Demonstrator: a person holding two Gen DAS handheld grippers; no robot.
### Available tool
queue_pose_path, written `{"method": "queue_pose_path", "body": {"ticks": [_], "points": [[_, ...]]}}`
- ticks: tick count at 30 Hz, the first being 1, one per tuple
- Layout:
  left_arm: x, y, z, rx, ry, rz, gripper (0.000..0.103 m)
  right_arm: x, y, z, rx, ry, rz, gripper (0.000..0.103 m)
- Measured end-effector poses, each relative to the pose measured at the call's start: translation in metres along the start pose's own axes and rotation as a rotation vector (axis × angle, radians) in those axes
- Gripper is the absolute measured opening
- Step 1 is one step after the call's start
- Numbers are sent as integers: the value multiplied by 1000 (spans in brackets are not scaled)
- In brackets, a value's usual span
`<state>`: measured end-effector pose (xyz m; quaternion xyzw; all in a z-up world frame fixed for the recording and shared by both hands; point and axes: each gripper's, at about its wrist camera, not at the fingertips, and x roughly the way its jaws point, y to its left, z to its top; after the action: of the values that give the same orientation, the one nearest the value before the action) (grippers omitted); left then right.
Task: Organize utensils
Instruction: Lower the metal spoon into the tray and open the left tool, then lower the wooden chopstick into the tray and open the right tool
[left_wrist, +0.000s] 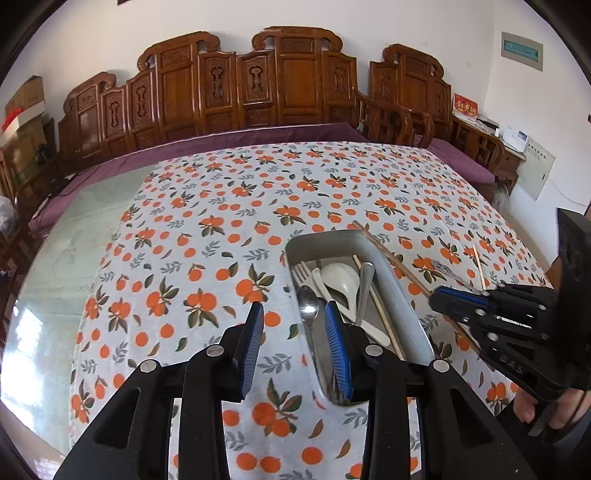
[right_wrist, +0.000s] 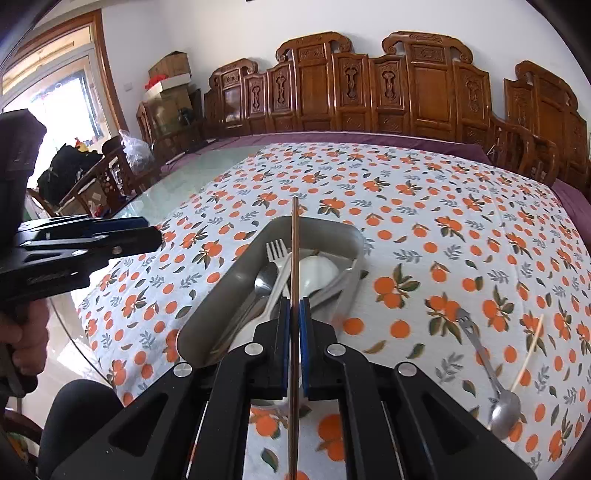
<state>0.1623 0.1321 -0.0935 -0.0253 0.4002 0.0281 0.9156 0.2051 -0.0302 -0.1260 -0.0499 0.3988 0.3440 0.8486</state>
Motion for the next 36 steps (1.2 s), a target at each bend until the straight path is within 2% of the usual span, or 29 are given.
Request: {"method": "queue_pose_path", "body": {"ticks": [6,12,22,28,36], "points": [[-8,13,-8,-20,-8,2,37,25,6,9,25,43,10,6],[-7,24,-19,-38,4,6,37,55,12,8,31,106,-2,6],[-6,32,-33,-58,11,18,37,84,9,5,87,155,-8,6],[-8,29,-34,-55,8,10,37,73,4,5,116,116,41,9],[-9,0,-31,-11,5,-14,39,15,-17,6,70,23,42,9]]}}
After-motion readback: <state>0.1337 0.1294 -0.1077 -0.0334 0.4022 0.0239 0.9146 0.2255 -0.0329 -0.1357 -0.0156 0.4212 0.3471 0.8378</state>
